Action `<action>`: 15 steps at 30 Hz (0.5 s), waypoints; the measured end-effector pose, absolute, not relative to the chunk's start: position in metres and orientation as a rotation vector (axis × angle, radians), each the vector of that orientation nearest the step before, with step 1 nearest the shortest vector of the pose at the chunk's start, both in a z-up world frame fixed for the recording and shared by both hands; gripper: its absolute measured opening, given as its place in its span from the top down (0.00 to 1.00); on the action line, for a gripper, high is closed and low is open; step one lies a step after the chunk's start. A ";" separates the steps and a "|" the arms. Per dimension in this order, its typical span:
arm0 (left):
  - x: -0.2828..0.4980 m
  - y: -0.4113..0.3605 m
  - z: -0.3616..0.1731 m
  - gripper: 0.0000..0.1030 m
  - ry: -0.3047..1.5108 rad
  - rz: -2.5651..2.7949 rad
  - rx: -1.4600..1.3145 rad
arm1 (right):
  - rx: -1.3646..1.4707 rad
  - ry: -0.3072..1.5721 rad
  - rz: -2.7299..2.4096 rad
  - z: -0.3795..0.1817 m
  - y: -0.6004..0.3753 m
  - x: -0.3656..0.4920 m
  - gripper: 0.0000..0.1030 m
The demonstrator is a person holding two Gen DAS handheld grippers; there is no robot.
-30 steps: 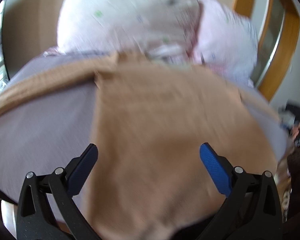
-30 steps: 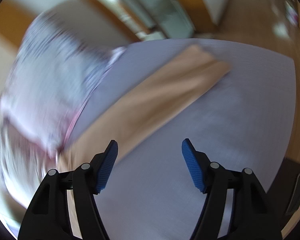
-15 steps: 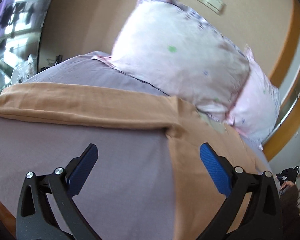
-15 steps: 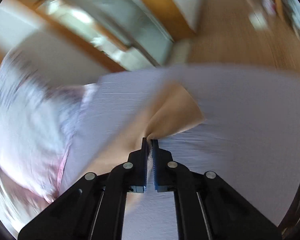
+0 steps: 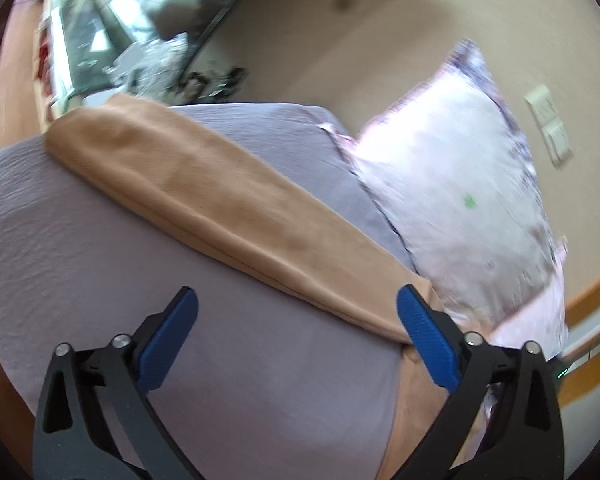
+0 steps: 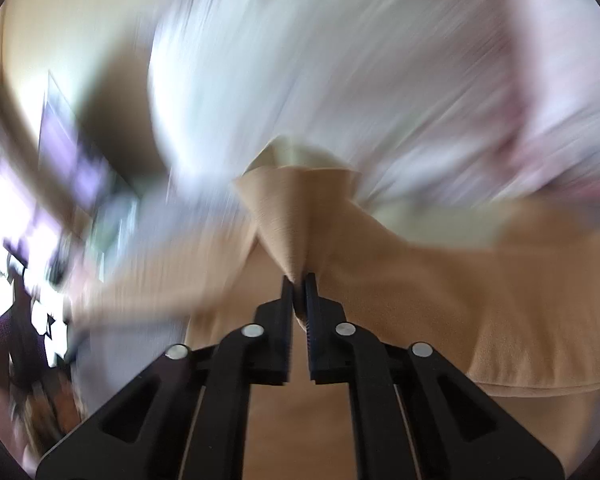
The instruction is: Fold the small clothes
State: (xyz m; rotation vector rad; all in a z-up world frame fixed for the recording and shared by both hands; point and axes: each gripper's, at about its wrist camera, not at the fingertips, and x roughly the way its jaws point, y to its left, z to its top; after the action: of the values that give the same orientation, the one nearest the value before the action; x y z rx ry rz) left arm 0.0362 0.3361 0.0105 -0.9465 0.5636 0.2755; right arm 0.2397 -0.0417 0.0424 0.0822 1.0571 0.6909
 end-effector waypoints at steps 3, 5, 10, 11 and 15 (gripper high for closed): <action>0.034 0.354 0.005 0.16 0.562 0.313 -1.006 | 0.080 1.072 0.740 0.037 -0.039 0.225 0.80; 0.034 0.364 0.003 0.20 0.554 0.337 -1.046 | 0.102 1.005 0.707 0.050 -0.058 0.216 0.43; 0.038 0.390 -0.004 0.34 0.545 0.381 -1.179 | 0.157 0.907 0.675 0.073 -0.107 0.211 0.25; 0.038 0.393 -0.005 0.36 0.548 0.387 -1.193 | 0.168 0.901 0.671 0.075 -0.113 0.210 0.25; 0.039 0.403 -0.013 0.81 0.607 0.461 -1.224 | 0.190 0.885 0.680 0.080 -0.129 0.203 0.24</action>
State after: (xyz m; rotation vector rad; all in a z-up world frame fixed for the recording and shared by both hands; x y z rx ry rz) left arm 0.0385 0.4031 -0.0128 -1.2239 0.6071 0.4607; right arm 0.2026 -0.1286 0.0797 0.1903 0.8848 0.6797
